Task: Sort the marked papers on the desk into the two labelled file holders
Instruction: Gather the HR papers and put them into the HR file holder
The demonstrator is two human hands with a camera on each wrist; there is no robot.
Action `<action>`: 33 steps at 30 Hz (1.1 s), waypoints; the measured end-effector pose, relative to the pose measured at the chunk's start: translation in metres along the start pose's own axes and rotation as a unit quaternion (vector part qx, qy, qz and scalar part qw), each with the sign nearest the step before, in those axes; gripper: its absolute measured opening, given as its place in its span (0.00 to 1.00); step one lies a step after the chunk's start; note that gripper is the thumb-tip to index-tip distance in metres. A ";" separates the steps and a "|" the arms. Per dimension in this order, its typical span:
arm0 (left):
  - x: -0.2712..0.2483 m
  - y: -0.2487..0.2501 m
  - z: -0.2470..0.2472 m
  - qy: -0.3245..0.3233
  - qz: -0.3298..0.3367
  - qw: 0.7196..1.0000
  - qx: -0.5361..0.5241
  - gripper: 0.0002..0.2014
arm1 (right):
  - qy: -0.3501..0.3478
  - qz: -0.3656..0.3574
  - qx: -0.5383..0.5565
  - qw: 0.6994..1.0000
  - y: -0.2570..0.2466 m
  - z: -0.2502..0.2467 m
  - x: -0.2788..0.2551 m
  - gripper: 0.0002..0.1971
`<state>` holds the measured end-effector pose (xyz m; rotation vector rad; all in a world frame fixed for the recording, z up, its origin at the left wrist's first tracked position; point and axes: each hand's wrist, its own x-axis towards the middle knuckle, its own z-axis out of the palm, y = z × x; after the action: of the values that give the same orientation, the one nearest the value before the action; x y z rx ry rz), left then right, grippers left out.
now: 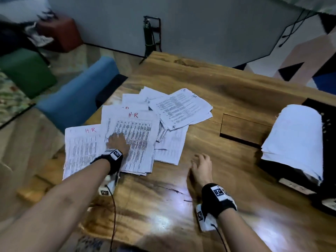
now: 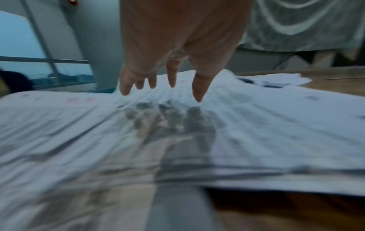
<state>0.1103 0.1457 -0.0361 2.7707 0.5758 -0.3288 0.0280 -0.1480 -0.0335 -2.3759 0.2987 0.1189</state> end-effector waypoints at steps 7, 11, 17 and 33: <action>0.025 -0.027 -0.007 -0.015 -0.099 0.992 -0.080 0.40 | -0.100 -0.006 -0.005 0.995 -0.043 0.019 0.041 0.18; 0.025 -0.011 -0.004 -0.049 -0.046 0.994 -0.083 0.41 | -0.126 0.054 0.045 0.990 -0.054 0.022 0.064 0.25; 0.004 0.015 0.010 -0.114 0.033 0.992 -0.030 0.46 | -0.040 0.142 0.113 0.983 -0.050 0.025 0.074 0.25; -0.066 0.067 0.035 -0.049 -0.072 0.963 -0.255 0.37 | 0.061 0.261 0.153 0.951 0.065 -0.055 0.019 0.13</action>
<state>0.0735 0.0525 -0.0351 2.2122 0.7235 -0.2957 0.0301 -0.2350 -0.0395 -1.9497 0.9337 0.1587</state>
